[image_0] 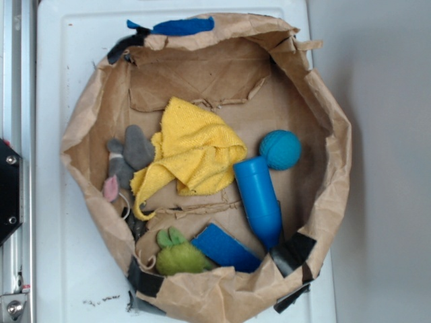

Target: Grab the yellow cloth.

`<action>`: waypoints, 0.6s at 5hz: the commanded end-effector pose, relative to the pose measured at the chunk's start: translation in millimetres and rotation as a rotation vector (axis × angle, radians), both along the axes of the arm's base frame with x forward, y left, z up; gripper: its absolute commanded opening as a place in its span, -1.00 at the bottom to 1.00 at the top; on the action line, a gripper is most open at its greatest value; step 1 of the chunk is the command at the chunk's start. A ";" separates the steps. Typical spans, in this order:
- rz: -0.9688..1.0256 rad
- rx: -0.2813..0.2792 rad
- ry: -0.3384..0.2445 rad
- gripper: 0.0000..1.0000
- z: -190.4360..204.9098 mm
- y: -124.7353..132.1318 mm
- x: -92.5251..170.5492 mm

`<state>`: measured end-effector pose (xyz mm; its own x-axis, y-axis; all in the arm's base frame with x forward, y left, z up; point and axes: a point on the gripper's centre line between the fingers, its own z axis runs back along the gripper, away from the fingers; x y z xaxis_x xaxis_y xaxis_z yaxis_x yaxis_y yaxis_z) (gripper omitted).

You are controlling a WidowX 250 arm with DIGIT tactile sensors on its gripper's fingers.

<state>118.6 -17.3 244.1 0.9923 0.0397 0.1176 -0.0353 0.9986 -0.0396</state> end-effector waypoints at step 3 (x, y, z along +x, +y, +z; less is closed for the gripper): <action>0.078 -0.017 0.007 1.00 -1.9 5.3 65.0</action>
<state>179.6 -15.4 231.7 0.9923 0.1042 0.0665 -0.1010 0.9936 -0.0505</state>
